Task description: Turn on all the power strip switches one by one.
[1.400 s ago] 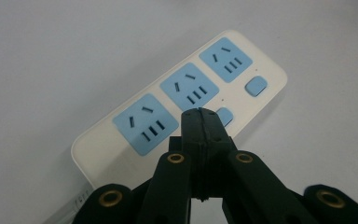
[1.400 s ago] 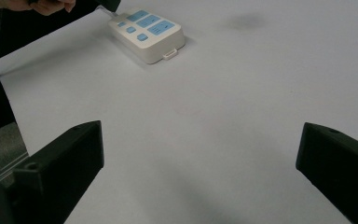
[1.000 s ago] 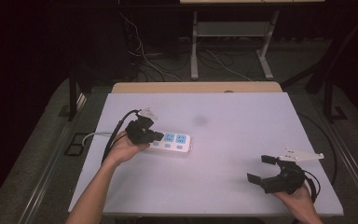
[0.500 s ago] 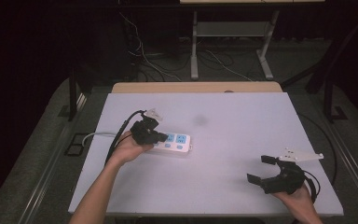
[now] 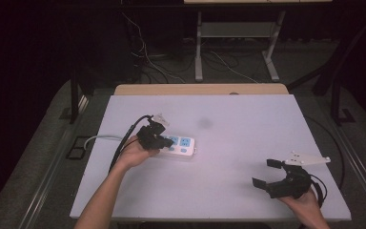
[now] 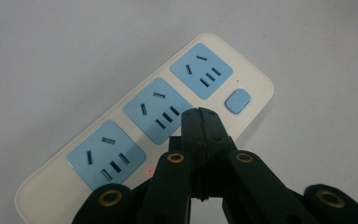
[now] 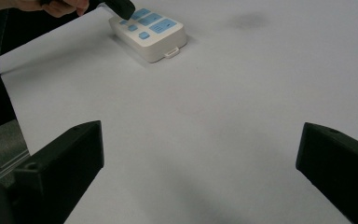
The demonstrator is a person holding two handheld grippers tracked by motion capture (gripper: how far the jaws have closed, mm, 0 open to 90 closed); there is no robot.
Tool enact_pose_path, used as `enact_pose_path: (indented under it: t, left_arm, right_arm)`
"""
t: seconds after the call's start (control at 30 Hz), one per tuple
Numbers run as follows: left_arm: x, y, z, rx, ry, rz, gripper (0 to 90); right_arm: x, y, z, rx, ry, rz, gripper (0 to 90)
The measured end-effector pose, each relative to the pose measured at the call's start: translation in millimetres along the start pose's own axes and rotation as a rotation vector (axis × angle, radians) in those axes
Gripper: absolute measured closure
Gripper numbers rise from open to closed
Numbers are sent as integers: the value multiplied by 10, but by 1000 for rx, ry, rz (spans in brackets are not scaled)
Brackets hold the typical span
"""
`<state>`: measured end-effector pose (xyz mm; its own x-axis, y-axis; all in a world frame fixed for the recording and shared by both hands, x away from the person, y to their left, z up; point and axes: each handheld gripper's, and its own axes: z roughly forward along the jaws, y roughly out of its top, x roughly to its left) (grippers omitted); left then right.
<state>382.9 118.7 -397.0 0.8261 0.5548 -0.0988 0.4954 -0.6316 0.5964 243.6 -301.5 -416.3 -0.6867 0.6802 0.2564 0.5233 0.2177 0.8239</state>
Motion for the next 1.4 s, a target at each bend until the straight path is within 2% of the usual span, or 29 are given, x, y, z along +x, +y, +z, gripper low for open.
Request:
enact_pose_path:
  t: [0.3, 0.67, 0.8, 0.97, 1.13, 1.4]
  left_arm:
    - [-2, -16, 73, 14, -4, 1, 895]
    - [9, -56, 79, -8, -18, -22, 895]
    - [-6, -54, 83, -1, -8, -10, 895]
    - [28, -64, 89, -4, -30, -29, 896]
    - [8, -55, 91, 7, -15, -23, 896]
    - [29, -52, 98, 14, -26, -63, 897]
  right_arm:
    - [0, -1, 0, 1, 1, -1, 6]
    - [3, 0, -3, 0, 2, -1, 6]
    - [1, -1, -3, 1, 2, 0, 6]
    - [1, -3, 0, 3, 2, -1, 6]
    - [5, -3, 1, 3, 2, 1, 6]
    - [11, 0, 3, 2, 3, -1, 6]
